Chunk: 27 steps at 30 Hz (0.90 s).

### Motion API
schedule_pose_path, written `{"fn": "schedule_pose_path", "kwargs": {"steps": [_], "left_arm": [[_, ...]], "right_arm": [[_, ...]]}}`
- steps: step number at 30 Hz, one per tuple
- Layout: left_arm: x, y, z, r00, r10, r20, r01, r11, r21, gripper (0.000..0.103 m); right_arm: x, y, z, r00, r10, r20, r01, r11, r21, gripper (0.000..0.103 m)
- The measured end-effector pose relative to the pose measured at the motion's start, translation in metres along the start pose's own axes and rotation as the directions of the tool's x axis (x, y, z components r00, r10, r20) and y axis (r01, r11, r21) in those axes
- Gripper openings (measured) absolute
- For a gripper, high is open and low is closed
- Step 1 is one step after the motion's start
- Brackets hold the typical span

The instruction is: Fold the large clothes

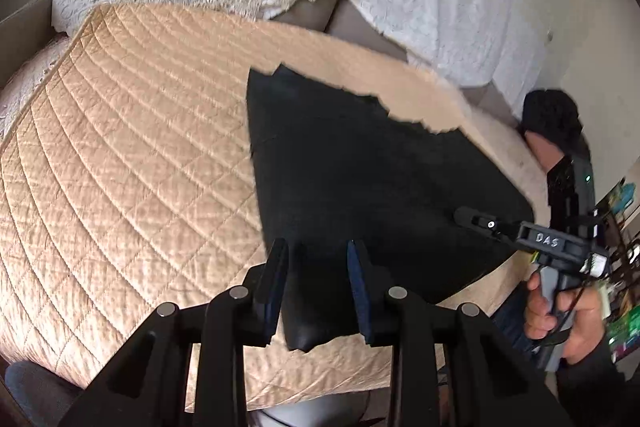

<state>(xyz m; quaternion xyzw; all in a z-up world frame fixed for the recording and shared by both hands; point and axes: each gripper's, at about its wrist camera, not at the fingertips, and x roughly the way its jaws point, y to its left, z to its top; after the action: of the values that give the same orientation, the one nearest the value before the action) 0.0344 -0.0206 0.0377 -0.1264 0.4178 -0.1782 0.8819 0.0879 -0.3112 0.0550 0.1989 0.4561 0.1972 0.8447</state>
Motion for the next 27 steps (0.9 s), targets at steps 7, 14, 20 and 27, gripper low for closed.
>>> {"fn": "schedule_pose_path", "kwargs": {"steps": [7, 14, 20, 27], "left_arm": [[0.024, -0.028, 0.010, 0.999, -0.032, -0.013, 0.033, 0.995, 0.089, 0.032], [0.035, -0.014, -0.003, 0.998, 0.005, -0.059, -0.002, 0.999, 0.051, 0.032], [0.040, -0.029, 0.051, 0.998, 0.050, 0.031, -0.052, 0.996, 0.071, 0.032], [0.122, -0.005, 0.076, 0.990, 0.126, -0.068, -0.122, 0.991, 0.049, 0.032]], "right_arm": [[0.028, 0.013, -0.008, 1.000, -0.020, -0.020, 0.018, 0.995, -0.100, 0.027], [0.025, 0.002, -0.003, 0.998, -0.057, -0.010, 0.056, 0.995, -0.080, 0.024], [0.037, 0.014, 0.037, 0.998, -0.043, 0.050, 0.048, 0.994, -0.103, 0.024], [0.089, -0.012, 0.046, 0.993, -0.112, -0.039, 0.109, 0.992, -0.069, 0.023]]}}
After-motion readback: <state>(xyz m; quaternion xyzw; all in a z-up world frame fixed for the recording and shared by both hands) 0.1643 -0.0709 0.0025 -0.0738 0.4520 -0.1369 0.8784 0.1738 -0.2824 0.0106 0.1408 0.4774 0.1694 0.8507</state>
